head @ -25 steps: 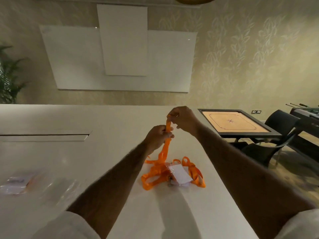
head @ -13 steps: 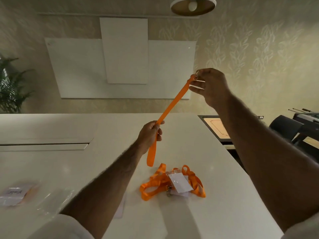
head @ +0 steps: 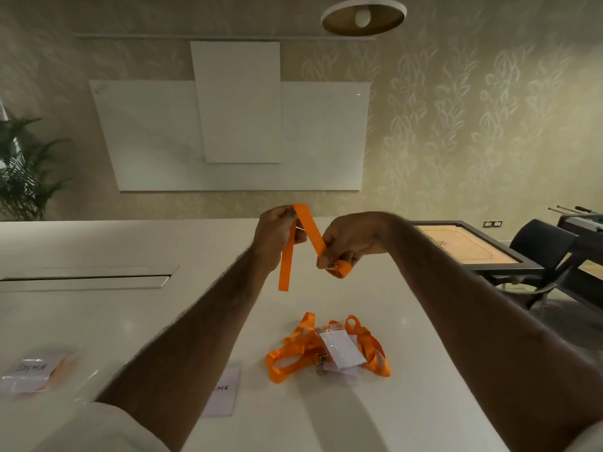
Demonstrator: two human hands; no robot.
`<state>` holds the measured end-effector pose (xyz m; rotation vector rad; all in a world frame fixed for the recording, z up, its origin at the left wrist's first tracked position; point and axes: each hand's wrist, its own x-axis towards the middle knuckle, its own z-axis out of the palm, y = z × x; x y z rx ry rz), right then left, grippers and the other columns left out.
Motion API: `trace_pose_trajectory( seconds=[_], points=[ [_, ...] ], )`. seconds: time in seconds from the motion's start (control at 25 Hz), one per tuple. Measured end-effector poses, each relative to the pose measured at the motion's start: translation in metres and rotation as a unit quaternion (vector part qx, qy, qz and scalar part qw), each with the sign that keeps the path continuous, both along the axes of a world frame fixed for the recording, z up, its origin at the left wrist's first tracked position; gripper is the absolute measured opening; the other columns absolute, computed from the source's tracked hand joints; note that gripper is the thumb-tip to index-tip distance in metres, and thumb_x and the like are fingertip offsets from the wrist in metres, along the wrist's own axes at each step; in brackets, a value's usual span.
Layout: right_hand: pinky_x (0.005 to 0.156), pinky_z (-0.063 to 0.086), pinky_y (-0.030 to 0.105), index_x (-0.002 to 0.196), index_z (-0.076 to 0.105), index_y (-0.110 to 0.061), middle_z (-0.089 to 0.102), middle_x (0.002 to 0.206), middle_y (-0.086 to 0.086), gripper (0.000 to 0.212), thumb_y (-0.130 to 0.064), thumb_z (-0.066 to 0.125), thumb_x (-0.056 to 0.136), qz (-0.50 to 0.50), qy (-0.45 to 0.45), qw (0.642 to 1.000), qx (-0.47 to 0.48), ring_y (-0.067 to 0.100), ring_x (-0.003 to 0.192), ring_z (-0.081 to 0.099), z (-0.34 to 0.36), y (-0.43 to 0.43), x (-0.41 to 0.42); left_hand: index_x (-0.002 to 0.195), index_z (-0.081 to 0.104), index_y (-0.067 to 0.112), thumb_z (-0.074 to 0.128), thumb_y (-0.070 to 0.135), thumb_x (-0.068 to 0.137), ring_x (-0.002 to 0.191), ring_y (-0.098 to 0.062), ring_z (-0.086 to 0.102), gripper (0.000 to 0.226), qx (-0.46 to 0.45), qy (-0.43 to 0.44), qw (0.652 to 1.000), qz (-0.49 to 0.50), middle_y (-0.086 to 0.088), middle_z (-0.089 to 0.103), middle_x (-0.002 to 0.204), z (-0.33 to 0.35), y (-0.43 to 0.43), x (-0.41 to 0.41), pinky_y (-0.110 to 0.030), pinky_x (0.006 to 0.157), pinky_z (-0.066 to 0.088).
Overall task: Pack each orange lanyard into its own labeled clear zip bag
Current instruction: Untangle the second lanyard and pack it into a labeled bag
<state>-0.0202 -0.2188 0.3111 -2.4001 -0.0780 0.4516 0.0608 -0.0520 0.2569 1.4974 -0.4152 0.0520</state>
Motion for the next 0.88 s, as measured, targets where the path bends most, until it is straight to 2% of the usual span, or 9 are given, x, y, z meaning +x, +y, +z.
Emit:
trace_pose_trajectory(
  seconds=[0.04,0.12,0.24,0.32,0.4,0.52,0.68,0.8,0.88],
  points=[
    [0.074,0.060,0.028,0.106,0.073,-0.012,0.077,0.099,0.004,0.021,-0.018,0.077,0.087,-0.003,-0.052,0.998,0.023,0.019,0.092,0.075,-0.003,0.001,0.002,0.093,0.073,0.017,0.057,0.027,0.102,0.065,-0.016,0.072,0.021,-0.010,0.003,1.000,0.003,-0.003,0.074,0.079,0.001,0.001,0.000,-0.025,0.060,0.058],
    [0.075,0.060,0.028,0.107,0.074,-0.007,0.077,0.093,0.003,0.021,-0.018,0.074,0.089,-0.028,-0.169,0.973,0.157,0.019,0.086,0.075,-0.005,0.002,0.005,0.100,0.073,0.012,0.058,0.026,0.101,0.064,-0.015,0.072,0.020,-0.011,0.012,1.000,0.015,-0.005,0.074,0.080,0.000,0.005,0.000,-0.026,0.061,0.059],
    [0.078,0.059,0.033,0.108,0.070,0.001,0.074,0.087,0.009,0.022,-0.012,0.071,0.091,-0.107,-0.318,0.871,0.359,0.021,0.081,0.072,-0.002,0.005,0.009,0.107,0.072,0.010,0.057,0.023,0.102,0.067,-0.017,0.072,0.021,0.057,-0.010,0.998,0.004,-0.010,0.074,0.086,-0.010,0.006,-0.008,-0.026,0.063,0.060],
    [0.079,0.059,0.033,0.105,0.071,0.000,0.075,0.091,0.013,0.019,-0.009,0.073,0.089,-0.167,-0.379,0.818,0.399,0.026,0.085,0.074,-0.001,0.007,0.013,0.110,0.073,0.015,0.055,0.023,0.103,0.073,-0.016,0.074,0.021,0.130,-0.048,0.990,-0.029,-0.005,0.075,0.088,-0.018,0.002,-0.018,-0.024,0.066,0.059],
    [0.084,0.061,0.036,0.101,0.073,0.001,0.075,0.095,0.017,0.015,-0.006,0.072,0.088,-0.207,-0.401,0.795,0.405,0.031,0.091,0.073,-0.005,0.008,0.017,0.109,0.072,0.021,0.054,0.024,0.103,0.077,-0.017,0.075,0.019,0.180,-0.079,0.977,-0.079,0.000,0.076,0.087,-0.022,-0.003,-0.029,-0.023,0.068,0.058],
    [0.089,0.058,0.039,0.098,0.073,0.000,0.075,0.099,0.017,0.011,-0.006,0.067,0.092,-0.225,-0.340,0.799,0.443,0.031,0.094,0.073,-0.015,0.004,0.019,0.117,0.065,0.024,0.055,0.026,0.103,0.085,-0.019,0.076,0.017,0.175,-0.057,0.968,-0.168,-0.001,0.077,0.096,-0.025,-0.008,-0.038,-0.026,0.073,0.059],
    [0.086,0.060,0.038,0.091,0.074,-0.006,0.077,0.094,0.011,0.007,-0.011,0.069,0.092,-0.197,-0.215,0.817,0.497,0.026,0.090,0.075,-0.023,-0.004,0.023,0.122,0.058,0.007,0.048,0.028,0.106,0.103,-0.030,0.073,0.028,0.032,0.101,0.972,-0.208,-0.012,0.074,0.116,-0.026,-0.007,-0.038,-0.048,0.098,0.055],
    [0.070,0.060,0.032,0.085,0.076,-0.008,0.078,0.085,0.008,0.012,-0.019,0.075,0.088,-0.226,-0.196,0.879,0.371,0.026,0.085,0.076,-0.025,-0.005,0.027,0.129,0.059,0.004,0.029,0.041,0.108,0.108,-0.036,0.070,0.052,-0.043,0.173,0.964,-0.196,-0.016,0.071,0.122,-0.021,-0.007,-0.034,-0.052,0.097,0.054],
    [0.064,0.056,0.028,0.083,0.075,-0.009,0.077,0.079,0.005,0.011,-0.019,0.078,0.085,-0.222,-0.175,0.918,0.279,0.021,0.077,0.076,-0.024,-0.005,0.027,0.119,0.064,0.007,0.033,0.044,0.108,0.105,-0.036,0.071,0.050,-0.047,0.179,0.971,-0.152,-0.017,0.071,0.119,-0.017,-0.009,-0.033,-0.050,0.092,0.056]
  ],
)
